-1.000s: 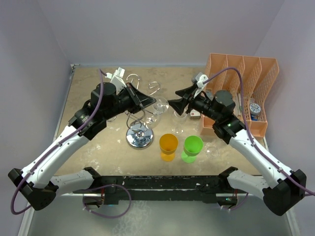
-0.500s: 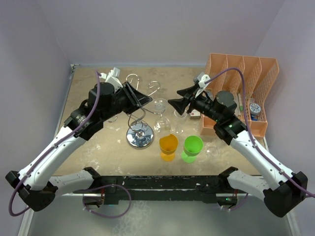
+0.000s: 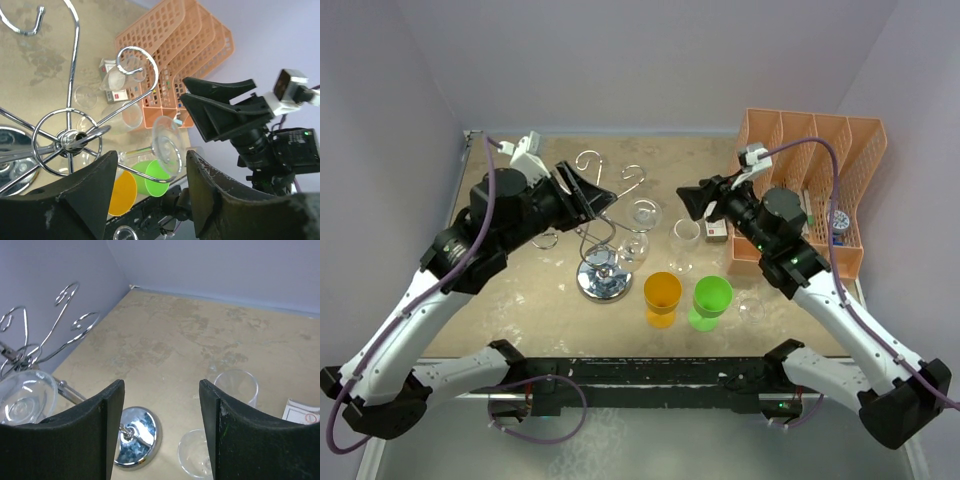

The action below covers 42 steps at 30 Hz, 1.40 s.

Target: Place the wine glass upside down on the wine glass rack

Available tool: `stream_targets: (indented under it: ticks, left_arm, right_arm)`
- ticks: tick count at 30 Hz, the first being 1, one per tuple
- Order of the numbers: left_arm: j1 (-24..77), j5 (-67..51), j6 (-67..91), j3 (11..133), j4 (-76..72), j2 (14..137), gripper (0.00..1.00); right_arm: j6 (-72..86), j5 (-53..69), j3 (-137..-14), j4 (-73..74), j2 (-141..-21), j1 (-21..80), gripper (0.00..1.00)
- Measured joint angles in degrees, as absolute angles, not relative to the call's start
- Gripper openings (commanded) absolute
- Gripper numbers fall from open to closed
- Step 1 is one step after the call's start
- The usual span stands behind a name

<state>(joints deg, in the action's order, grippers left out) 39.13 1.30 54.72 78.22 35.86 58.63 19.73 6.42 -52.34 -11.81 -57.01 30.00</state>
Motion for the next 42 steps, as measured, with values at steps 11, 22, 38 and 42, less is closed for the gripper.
stream_targets:
  ticks: [11, 22, 38, 42]
  left_arm:
    - [39.13, 9.87, 41.28, 82.02, 34.61, 49.98, 0.57]
    - [39.07, 22.52, 29.61, 72.12, 29.21, 37.12, 0.58]
    - [39.07, 21.74, 27.49, 70.08, 28.34, 38.26, 0.58]
    - [39.07, 19.31, 27.88, 68.18, 25.96, 38.17, 0.58]
  right_arm:
    - [25.82, -8.88, -61.76, 2.55, -63.09, 29.98, 0.56]
    - [26.41, -9.93, -67.13, 21.78, -66.3, 30.0, 0.55]
    - [25.71, -6.87, -65.43, 28.05, -74.67, 30.11, 0.35]
    - [25.34, -6.72, -65.45, 28.03, -76.14, 30.44, 0.3]
